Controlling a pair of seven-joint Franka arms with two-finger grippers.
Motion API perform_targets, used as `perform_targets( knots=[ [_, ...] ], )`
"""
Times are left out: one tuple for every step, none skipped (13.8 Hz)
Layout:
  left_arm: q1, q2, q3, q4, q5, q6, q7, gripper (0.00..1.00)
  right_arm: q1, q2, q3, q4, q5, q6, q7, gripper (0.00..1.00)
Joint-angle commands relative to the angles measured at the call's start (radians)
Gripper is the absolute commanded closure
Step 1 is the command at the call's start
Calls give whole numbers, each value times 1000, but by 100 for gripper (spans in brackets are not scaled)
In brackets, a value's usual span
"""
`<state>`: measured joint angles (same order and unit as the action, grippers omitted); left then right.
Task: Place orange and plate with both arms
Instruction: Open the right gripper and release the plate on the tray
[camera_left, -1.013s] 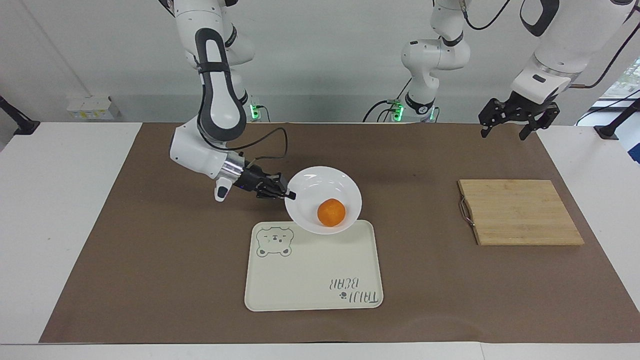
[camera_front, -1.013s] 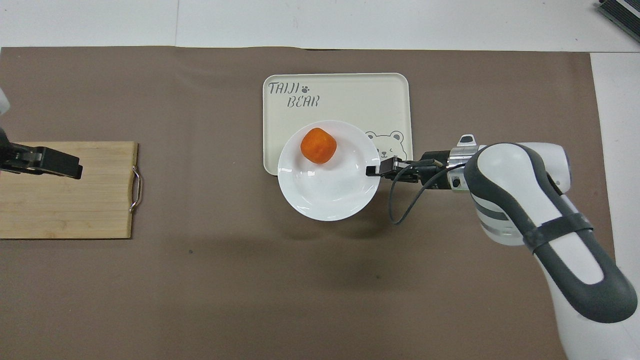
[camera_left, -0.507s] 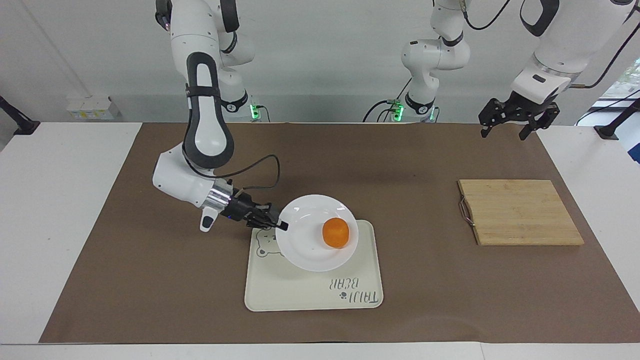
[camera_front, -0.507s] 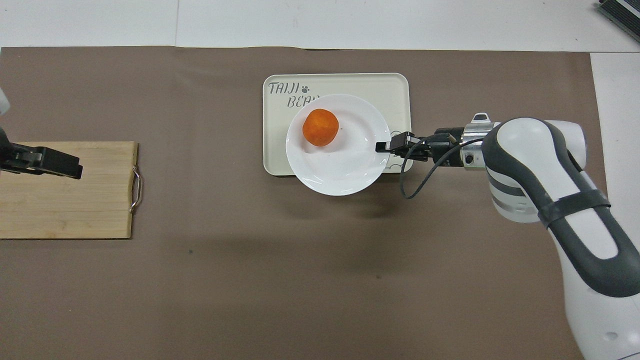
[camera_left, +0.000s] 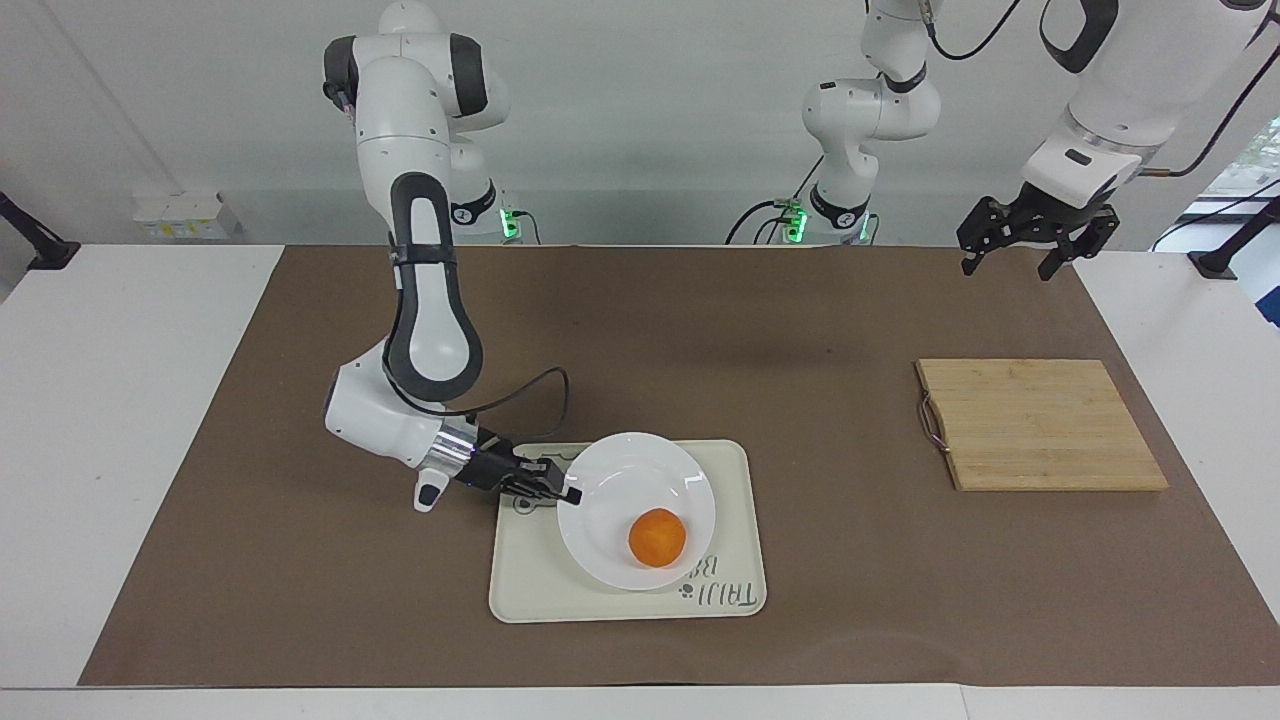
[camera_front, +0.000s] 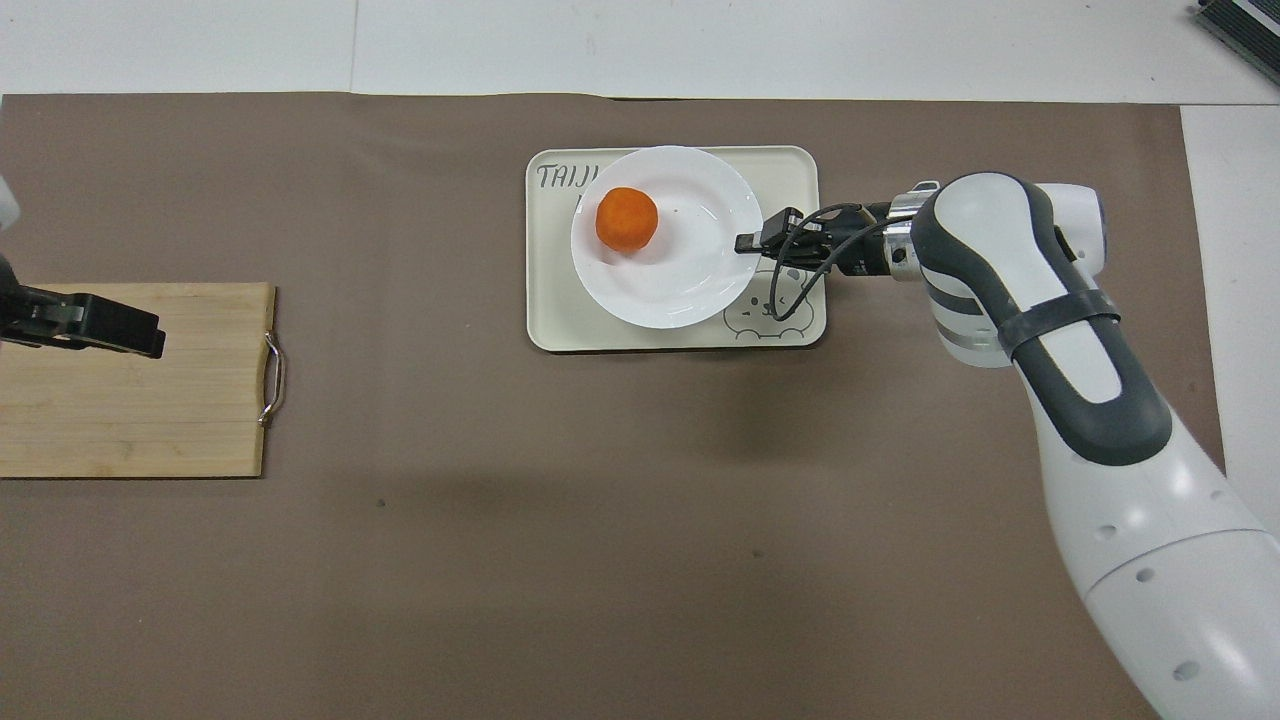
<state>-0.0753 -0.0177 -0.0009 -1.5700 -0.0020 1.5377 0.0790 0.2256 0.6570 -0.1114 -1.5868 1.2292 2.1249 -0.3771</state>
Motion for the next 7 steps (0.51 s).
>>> perform_targets(
  knots=[
    [6, -4, -2, 5, -4, -2, -2, 0, -12, 10, 7, 28, 21, -8, -5, 100],
    [6, -4, -2, 5, -4, -2, -2, 0, -8, 10, 6, 24, 19, -6, -8, 100],
    [6, -4, -4, 5, -4, -2, -2, 0, -6, 9, 4, 15, 19, 0, -8, 100],
    [6, -4, -2, 5, -4, -2, -2, 0, -6, 9, 4, 11, 16, 15, -8, 100],
    [6, -4, -2, 5, -4, -2, -2, 0, -6, 9, 2, 11, 12, 21, -5, 79],
    [6, -4, -2, 5, -4, -2, -2, 0, -5, 9, 1, 13, -11, 26, 1, 60],
    [6, -4, -4, 5, -4, -2, -2, 0, -5, 9, 2, 14, -43, 38, 1, 21]
  ],
)
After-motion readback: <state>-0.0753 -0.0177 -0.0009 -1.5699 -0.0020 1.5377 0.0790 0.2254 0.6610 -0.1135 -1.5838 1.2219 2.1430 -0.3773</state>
